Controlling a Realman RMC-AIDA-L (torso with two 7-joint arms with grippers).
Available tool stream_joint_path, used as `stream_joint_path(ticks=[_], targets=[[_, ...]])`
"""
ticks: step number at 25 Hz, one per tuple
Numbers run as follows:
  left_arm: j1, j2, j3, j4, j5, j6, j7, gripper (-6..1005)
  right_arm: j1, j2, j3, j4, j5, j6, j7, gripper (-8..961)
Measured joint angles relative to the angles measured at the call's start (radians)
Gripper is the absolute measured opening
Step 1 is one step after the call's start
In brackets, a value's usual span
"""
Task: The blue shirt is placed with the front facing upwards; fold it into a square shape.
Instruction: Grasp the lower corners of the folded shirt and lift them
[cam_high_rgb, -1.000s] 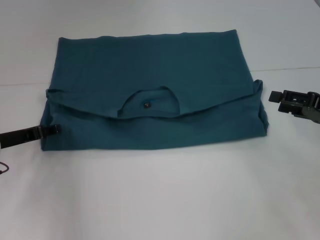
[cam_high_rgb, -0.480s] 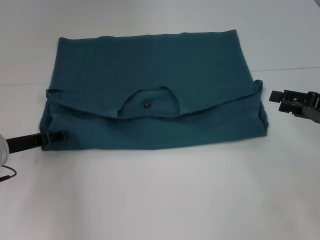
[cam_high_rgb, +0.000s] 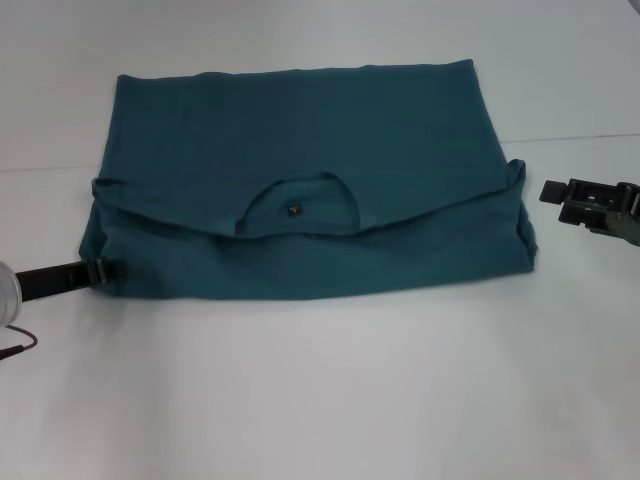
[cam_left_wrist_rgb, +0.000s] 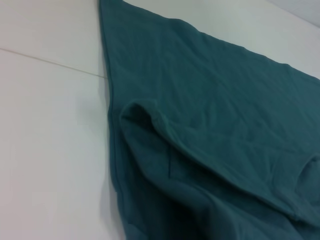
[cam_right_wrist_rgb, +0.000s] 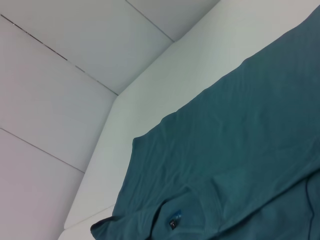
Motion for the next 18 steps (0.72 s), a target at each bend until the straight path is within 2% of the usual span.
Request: stream_joint_path(ticks=[4,10,18], targets=[[0.000,0.000,0.000,0.005,0.000,0.006,-0.002,173,0.003,-0.002,-0.004,0.000,-0.009,0.000,0.003,635],[0.006,0.007,-0.009,0.048,-0.005,0.096,-0.009,38,0.017,-0.018,-0.009,0.000,-0.080,-0.001,0.034,630],[0.005,0.024,-0.009,0.082,-0.002,0.163,-0.066,38,0.099,-0.092,-0.012,-0.016,-0.359,0.000,0.227,623]])
